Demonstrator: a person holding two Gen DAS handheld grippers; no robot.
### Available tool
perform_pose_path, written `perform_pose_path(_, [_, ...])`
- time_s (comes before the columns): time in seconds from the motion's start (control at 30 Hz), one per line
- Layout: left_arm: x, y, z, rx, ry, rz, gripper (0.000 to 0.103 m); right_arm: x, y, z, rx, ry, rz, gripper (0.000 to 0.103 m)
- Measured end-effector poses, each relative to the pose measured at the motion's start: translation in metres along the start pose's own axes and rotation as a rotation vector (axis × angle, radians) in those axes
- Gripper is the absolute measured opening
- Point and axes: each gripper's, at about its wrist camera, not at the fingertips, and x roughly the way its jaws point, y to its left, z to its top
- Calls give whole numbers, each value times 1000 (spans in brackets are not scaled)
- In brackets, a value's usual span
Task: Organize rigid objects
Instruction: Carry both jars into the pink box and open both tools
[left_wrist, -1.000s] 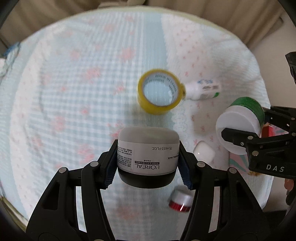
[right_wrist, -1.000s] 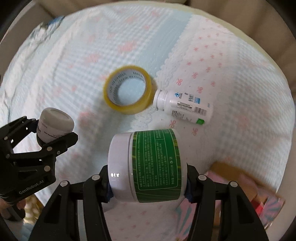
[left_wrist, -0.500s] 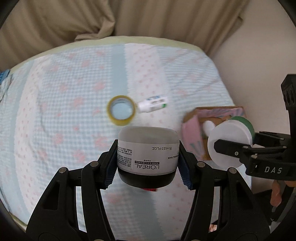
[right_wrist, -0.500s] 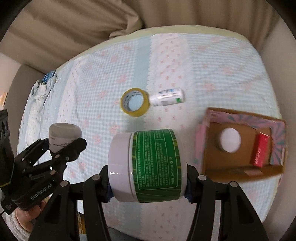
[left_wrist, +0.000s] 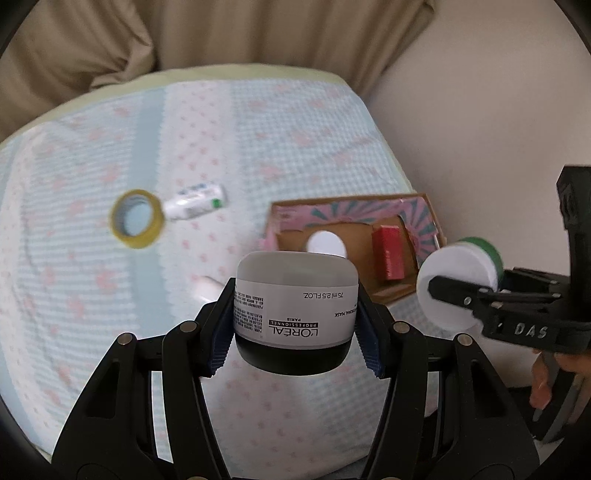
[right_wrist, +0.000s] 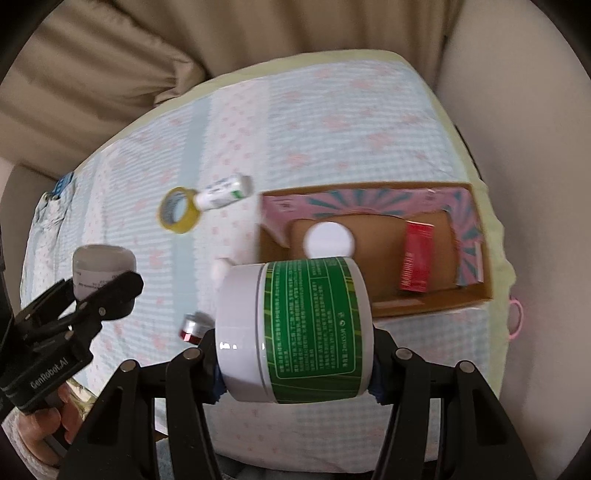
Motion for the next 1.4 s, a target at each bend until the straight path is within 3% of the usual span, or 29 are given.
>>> perform_pose_path(0.2, [59,-37,1,-4,98,8,54,16,-57,7,30,33,-7,53])
perform_pose_path(0.43, [125,-72,2,84,206,36,54,50,-108,24,85,81,19,53])
perform_pose_path(0.77, [211,-93,0,189,324,62,54,123,-150,57,187,158,85,53])
perform_pose_path(1.03, [236,-106,-2,314,356,77,54,158,-157,75,229,181,184,53])
perform_pose_path(1.33, [230,-109,-5,339,351,28,55,169,-151,86,189,182,202,54])
perform_pose_path(1.37, [228,-108,-5,330,353,36,62,169,-151,87,186,175,201,56])
perform_pose_path(1.4, [224,-105,-5,318,352,44,91,167,-152,87,180,169,196,61])
